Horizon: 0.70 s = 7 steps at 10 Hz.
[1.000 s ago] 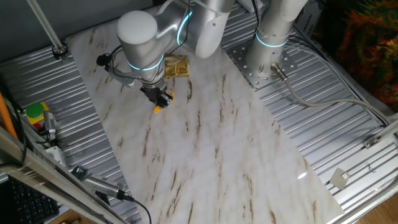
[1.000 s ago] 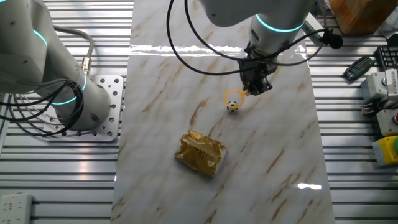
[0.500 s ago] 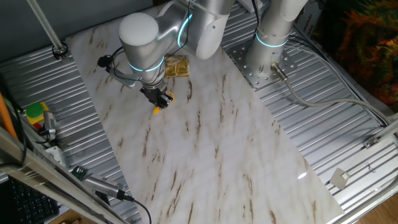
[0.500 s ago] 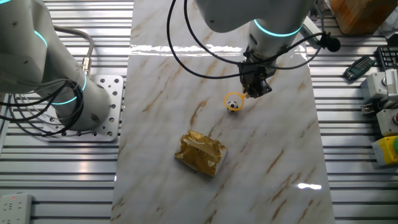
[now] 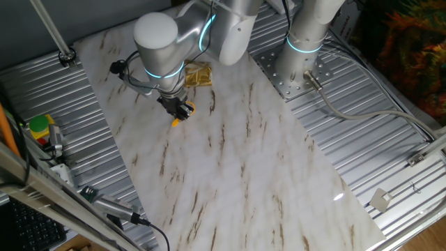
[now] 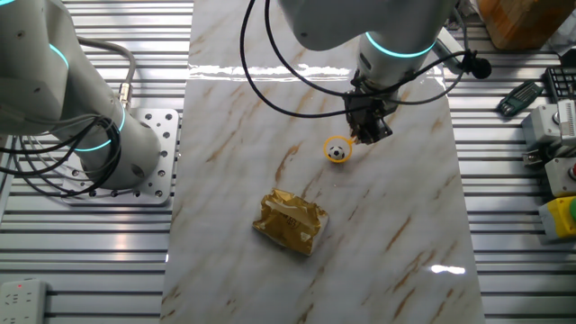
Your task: Attach the bubble ring to the ball
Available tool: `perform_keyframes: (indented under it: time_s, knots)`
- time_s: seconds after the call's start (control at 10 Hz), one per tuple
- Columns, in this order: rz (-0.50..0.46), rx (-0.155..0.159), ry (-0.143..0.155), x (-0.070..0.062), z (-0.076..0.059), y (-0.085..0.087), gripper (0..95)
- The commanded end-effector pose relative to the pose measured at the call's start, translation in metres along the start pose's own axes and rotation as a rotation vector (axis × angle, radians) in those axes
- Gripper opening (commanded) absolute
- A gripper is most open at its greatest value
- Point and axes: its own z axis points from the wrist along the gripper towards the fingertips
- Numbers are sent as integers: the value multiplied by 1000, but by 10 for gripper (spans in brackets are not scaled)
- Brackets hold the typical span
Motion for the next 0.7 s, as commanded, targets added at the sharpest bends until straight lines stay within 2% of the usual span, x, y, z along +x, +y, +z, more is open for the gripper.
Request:
perform_keyframes:
  time_s: [0.1, 0.7]
  knots:
    - [1, 2, -4, 0, 3, 0, 0]
    - [7, 8, -18, 5, 13, 2, 0]
